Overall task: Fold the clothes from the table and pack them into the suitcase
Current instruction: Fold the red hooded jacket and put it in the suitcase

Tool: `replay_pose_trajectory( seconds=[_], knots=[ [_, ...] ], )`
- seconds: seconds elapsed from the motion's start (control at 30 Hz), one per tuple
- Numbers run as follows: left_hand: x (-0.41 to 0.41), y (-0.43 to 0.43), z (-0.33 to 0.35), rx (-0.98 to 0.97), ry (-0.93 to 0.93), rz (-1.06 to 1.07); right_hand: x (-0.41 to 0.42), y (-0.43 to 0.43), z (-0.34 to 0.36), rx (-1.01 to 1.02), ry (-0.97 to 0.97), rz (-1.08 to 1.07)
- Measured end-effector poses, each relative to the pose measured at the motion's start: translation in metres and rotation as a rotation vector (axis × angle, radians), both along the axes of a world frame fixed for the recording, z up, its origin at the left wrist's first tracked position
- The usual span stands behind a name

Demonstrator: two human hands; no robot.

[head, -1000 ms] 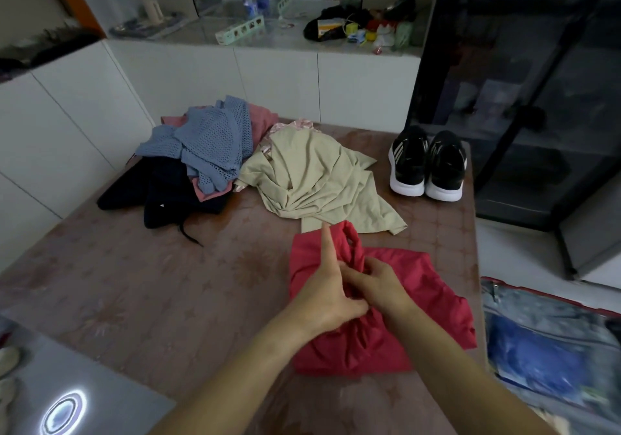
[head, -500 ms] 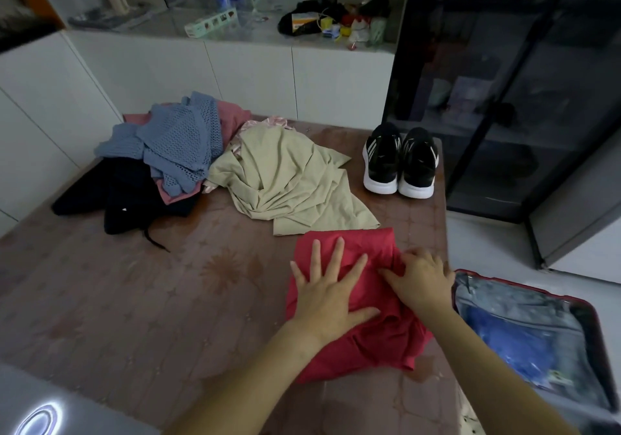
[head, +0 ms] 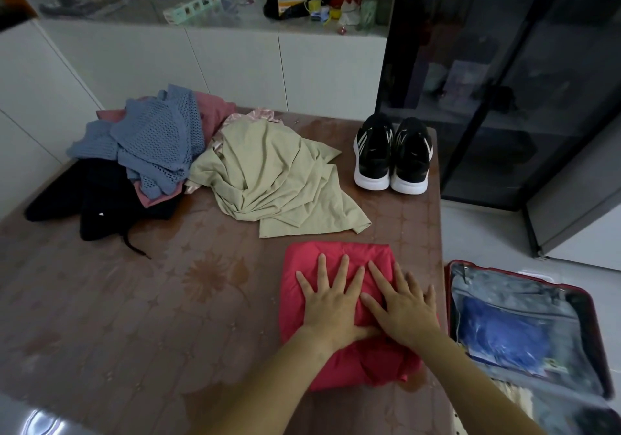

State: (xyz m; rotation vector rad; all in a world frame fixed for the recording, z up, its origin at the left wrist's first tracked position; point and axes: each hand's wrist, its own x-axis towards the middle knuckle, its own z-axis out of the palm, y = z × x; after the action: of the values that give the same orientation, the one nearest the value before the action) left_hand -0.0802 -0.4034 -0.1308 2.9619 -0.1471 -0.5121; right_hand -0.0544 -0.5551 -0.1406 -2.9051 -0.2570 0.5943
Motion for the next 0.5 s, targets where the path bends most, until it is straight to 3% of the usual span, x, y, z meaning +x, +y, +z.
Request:
replay_pose_trajectory(
  seconds=[0.2, 0.3, 0.4, 0.5],
  knots=[
    [0.002, 0.000, -0.005, 0.004, -0.001, -0.011, -0.001, 0.002, -0.008, 0.004, -0.051, -0.022],
    [-0.001, 0.003, 0.001, -0.092, -0.038, -0.003, -0.004, 0.003, -0.006, 0.030, -0.066, -0.081],
    [-0.013, 0.019, 0.011, -0.239, -0.228, 0.099, -0.007, 0.002, -0.002, 0.123, -0.092, -0.205],
    [-0.025, 0.047, 0.013, -0.317, -0.398, 0.328, -0.011, 0.001, 0.004, 0.168, -0.129, -0.281]
  ],
)
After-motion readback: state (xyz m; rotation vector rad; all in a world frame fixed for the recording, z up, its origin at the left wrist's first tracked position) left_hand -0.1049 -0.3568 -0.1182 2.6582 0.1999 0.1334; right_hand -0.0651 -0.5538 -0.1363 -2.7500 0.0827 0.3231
